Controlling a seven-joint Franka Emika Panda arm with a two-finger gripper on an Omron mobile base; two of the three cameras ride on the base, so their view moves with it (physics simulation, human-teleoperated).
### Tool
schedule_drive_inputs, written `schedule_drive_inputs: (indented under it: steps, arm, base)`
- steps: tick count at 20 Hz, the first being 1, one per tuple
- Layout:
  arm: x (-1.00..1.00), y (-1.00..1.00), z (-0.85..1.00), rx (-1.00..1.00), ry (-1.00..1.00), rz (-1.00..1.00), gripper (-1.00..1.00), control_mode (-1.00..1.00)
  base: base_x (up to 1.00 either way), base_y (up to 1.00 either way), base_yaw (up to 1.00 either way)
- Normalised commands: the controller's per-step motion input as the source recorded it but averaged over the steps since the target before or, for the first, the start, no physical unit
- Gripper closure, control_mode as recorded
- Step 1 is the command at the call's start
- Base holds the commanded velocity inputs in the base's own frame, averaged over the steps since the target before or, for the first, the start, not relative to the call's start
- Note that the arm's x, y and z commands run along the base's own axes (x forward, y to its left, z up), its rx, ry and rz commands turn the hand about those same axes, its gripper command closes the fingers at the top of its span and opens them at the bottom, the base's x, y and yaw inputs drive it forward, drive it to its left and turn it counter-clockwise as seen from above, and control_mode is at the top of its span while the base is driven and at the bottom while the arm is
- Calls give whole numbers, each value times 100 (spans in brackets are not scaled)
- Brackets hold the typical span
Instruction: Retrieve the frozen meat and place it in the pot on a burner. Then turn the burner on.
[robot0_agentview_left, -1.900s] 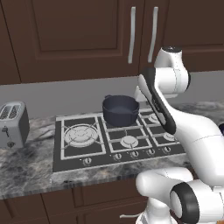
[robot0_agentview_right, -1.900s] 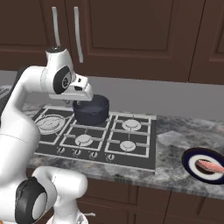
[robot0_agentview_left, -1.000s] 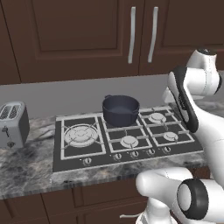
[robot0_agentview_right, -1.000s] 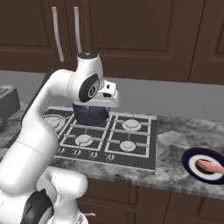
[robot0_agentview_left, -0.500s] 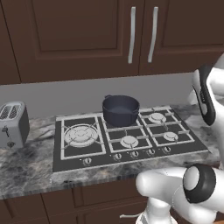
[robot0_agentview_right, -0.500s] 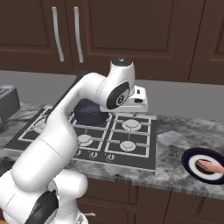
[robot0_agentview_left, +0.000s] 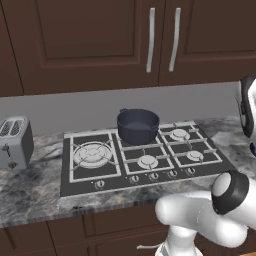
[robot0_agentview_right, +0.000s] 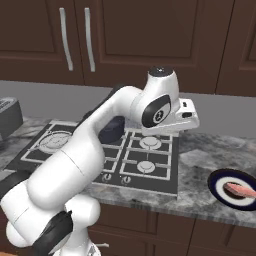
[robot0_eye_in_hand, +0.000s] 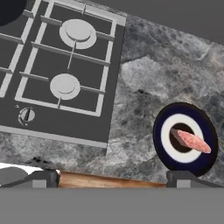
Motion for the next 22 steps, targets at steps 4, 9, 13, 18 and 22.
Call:
schedule_drive_inputs:
  steps: [4,9,13,18,22]
  arm:
    - [-1,-74,-19,-5,3,0,-100,-100]
    - [0,-74,-22,0,0,0,-100,-100]
    - [0,-72,-22,0,0,7,-100,-100]
    - [0,-64,-30,0,0,10,-100,-100]
    - [0,-33,-40,-7,2,10,-100,-100]
  base:
    - [0,0,0]
    - [0,0,0]
    - [0,0,0]
    - [0,0,0]
    - [0,0,0]
